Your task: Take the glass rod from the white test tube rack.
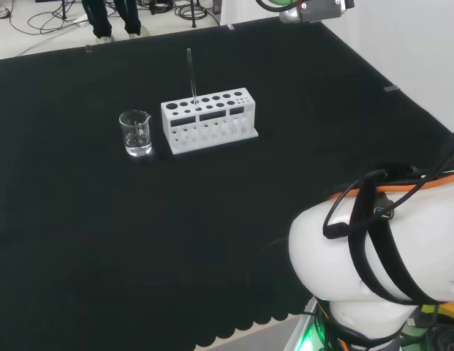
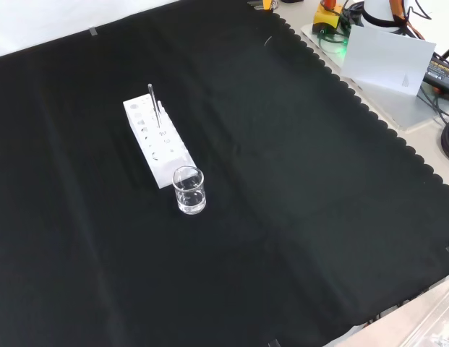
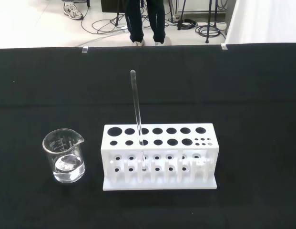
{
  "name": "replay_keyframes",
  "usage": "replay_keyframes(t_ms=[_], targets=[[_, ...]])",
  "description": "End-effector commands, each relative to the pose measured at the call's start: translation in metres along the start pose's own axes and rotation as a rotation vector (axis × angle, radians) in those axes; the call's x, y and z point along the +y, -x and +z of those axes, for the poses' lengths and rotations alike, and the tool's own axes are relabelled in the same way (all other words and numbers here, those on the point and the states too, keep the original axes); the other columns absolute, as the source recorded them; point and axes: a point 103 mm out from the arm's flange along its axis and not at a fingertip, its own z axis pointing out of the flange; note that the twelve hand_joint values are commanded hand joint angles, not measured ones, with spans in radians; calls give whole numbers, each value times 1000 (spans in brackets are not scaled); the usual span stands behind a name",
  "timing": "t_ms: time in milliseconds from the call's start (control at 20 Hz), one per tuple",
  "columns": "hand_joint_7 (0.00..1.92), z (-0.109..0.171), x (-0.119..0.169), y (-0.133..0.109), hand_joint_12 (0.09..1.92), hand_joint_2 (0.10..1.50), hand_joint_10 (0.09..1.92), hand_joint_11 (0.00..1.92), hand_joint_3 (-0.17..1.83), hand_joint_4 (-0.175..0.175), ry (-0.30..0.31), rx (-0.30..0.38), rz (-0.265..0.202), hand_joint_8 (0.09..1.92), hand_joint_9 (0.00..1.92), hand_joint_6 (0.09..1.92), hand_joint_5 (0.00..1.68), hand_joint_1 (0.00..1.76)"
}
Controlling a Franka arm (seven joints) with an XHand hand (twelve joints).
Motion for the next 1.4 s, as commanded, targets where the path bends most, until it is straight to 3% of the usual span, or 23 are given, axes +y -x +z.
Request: replay_keyframes(t_ms=[50,350,1000,1400], targets=[[0,1,0,0,1128,840,653,0,586,-106,9,-8,1,288,0,87,0,551],[0,3,0,2,1147,920,645,0,427,-108,4,-10,11,279,0,87,0,541],[0,11,1,14,1134,944,696,0,390,-111,0,0,15,309,0,87,0,532],[0,27,25,11,1359,958,862,0,373,-113,-5,5,-19,510,53,87,10,525]])
